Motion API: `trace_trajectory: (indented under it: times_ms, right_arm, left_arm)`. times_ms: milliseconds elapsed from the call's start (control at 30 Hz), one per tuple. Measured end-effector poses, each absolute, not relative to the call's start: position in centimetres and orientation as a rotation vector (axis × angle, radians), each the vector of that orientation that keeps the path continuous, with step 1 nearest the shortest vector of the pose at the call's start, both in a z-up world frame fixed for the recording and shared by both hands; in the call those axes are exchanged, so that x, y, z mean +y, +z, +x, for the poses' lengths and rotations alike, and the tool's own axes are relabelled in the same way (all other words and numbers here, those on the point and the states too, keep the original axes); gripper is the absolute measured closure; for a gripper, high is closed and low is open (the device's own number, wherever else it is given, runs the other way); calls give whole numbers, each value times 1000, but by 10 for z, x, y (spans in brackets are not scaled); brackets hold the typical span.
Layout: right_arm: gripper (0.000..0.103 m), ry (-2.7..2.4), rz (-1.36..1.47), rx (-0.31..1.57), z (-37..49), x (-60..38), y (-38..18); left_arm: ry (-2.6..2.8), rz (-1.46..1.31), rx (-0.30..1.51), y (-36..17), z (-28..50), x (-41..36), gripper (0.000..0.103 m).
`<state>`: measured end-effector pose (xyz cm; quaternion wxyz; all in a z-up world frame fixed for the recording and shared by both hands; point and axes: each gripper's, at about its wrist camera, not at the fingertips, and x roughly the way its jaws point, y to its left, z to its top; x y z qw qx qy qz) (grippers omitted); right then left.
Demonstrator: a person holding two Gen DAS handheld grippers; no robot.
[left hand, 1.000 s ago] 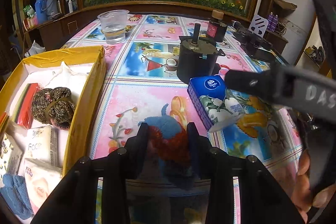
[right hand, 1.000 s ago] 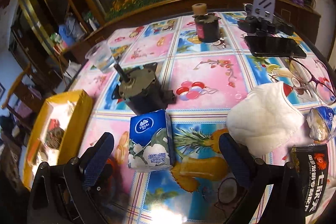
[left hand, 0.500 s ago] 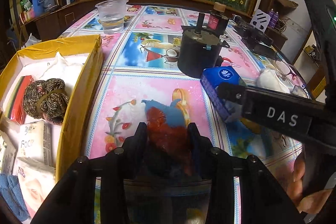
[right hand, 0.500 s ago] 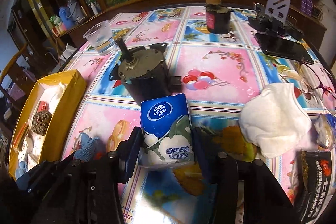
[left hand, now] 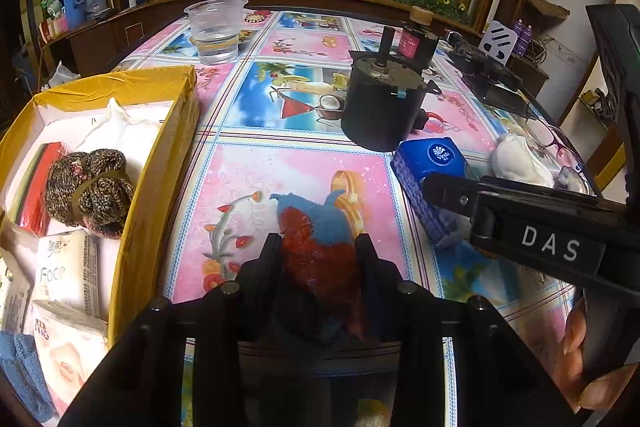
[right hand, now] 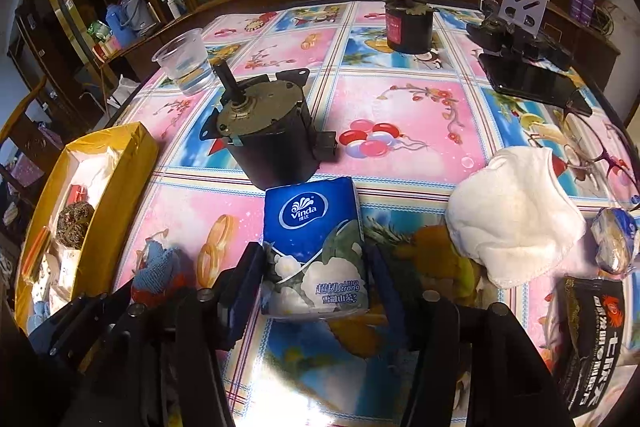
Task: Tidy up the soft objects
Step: 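Grasp the blue cloth with red bag with the left gripper while the right gripper grasps the Vinda pack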
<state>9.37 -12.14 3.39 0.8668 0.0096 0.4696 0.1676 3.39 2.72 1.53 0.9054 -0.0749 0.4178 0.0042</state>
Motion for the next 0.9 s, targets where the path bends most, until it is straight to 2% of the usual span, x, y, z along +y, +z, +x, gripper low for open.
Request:
trace_trajectory:
  times_ms: [67,200,233,267,300,533,900]
  right_arm:
    - [30,341,3,984,93,-120,35]
    - [29,309,-45,965,92,-116,34]
    - [32,311,-44,969,91,-116,32]
    - [45,327,-33,974,91,-117,31]
    - [48,336,-26,979,91,-117,31]
    - [48,342,7,924,84,-123,43]
    - [48,384,49,840,69,-119,60]
  left_arm:
    - [8,-155,863,15,34,28,67]
    - [4,-160,862,16,34,29,68]
    - [2,-164,861,16,34,30,70]
    - [0,-166,860,16,34,30,71]
    - [-5,-168,858,16,34,30,71]
    - [-13,-145,826,22,29,26,72]
    - [3,-169,677,46,13,31,72]
